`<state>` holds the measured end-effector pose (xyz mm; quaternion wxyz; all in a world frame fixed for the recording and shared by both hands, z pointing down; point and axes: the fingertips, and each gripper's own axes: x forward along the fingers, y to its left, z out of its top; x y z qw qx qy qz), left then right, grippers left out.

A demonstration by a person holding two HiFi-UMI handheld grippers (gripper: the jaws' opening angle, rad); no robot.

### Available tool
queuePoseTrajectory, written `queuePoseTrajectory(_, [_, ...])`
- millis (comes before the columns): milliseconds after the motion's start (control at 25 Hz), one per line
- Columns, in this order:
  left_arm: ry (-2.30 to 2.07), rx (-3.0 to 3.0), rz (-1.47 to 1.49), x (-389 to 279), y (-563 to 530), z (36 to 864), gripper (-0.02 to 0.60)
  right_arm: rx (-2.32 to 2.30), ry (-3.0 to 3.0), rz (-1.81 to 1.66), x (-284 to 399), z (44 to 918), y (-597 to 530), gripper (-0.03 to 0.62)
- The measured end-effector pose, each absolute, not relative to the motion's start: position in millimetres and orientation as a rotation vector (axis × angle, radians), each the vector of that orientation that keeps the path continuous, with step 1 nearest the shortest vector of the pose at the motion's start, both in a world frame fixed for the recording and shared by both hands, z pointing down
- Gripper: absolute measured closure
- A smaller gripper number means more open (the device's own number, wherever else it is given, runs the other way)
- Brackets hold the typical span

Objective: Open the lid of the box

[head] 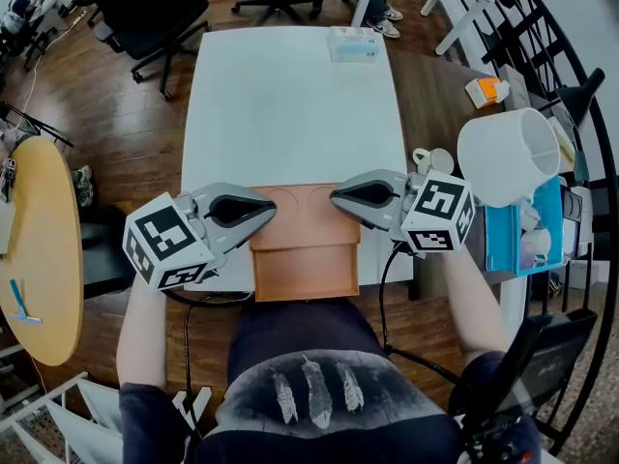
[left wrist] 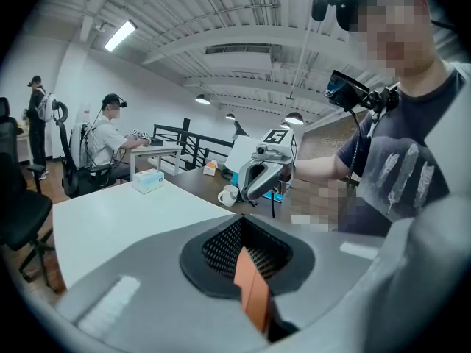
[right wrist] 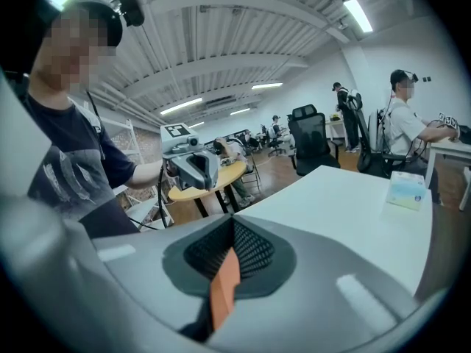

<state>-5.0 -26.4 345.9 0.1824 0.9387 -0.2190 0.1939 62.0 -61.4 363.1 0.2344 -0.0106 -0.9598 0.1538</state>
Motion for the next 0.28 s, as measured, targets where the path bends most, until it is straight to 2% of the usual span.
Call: queuePoseTrajectory(280, [-0.596, 2.639, 0.554, -6.7, -18.2, 353.9, 0.565, -0.023, -2.614, 0.47, 65.7, 371.6, -54.4, 0.591])
